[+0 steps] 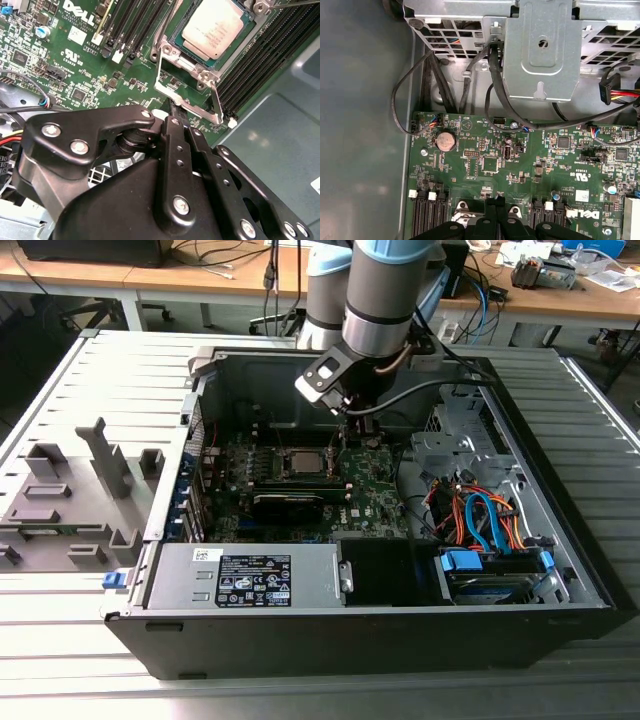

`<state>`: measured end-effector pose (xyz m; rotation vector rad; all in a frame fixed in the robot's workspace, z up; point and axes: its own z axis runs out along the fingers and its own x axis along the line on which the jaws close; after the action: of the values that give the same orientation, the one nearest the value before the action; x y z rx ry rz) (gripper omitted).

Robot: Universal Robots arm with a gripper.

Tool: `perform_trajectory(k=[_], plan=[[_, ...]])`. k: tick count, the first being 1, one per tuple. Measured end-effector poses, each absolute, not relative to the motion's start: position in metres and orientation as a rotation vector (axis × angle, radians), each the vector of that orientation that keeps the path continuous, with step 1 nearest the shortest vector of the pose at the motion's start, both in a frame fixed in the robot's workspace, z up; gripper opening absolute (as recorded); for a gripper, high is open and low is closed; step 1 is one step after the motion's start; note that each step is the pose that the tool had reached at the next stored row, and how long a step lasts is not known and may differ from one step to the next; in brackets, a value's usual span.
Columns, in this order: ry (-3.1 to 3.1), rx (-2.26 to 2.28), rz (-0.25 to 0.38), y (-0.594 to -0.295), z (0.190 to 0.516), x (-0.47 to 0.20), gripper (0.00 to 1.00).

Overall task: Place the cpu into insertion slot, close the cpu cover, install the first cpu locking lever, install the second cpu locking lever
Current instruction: 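Close the cpu cover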

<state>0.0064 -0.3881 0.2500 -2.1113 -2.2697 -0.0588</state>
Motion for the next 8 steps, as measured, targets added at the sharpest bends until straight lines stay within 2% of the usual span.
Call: perform_trajectory(k=[8], plan=[[-2.27,-2.111,-0.059,-0.3881,0.25,0.0039,0.11]])
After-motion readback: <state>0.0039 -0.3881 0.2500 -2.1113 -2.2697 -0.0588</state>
